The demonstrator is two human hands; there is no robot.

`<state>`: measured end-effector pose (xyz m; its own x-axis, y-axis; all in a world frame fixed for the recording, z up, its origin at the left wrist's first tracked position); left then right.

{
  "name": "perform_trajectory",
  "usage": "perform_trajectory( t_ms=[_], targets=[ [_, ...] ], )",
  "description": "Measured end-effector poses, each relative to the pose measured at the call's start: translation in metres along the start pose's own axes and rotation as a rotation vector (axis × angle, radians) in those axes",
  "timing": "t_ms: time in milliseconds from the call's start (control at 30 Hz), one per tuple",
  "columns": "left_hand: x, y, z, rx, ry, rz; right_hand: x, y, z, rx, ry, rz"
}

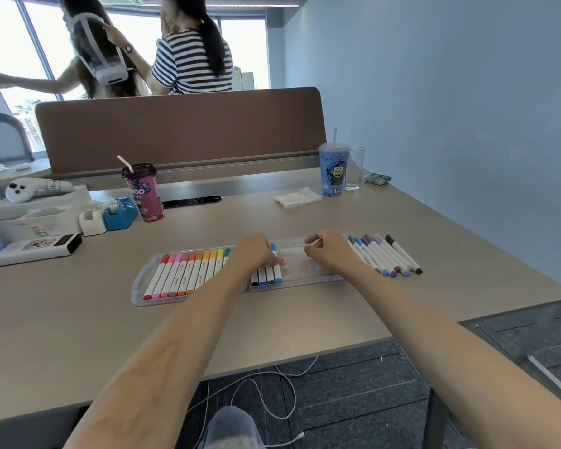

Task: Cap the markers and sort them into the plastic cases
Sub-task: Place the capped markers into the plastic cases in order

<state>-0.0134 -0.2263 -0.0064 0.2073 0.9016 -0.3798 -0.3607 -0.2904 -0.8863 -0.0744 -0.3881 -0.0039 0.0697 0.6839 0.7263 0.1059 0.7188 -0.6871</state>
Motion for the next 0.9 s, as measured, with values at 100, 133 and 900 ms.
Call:
perform_trajectory(
  t_ms=[100,133,900],
  targets=[
    [-0.006,-0.003,0.005,-0.013,0.012,-0.098,0.0,0.004,0.002,-0.023,-0.016,-0.023],
    [-0.008,-0.004,0.006,-0.022,0.02,-0.127,0.001,0.003,0.004,-0.041,-0.026,-0.034],
    [-0.166,0.045,-0.023,-0.053,0.378,0.072,-0.12,-0.135,0.064,-0.321,0.143,-0.021]
  ],
)
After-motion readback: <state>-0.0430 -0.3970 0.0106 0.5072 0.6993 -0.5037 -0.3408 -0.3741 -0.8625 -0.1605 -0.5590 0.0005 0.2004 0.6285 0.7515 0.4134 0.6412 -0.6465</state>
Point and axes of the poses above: each hand's wrist, its own z-axis away from the middle knuckle, its own y-axis out of the palm, x = y × z, the point moved 8 cm from there along -z, towards the middle knuckle, and after that the axes turned 10 degrees about x, right-handed, at the moved point
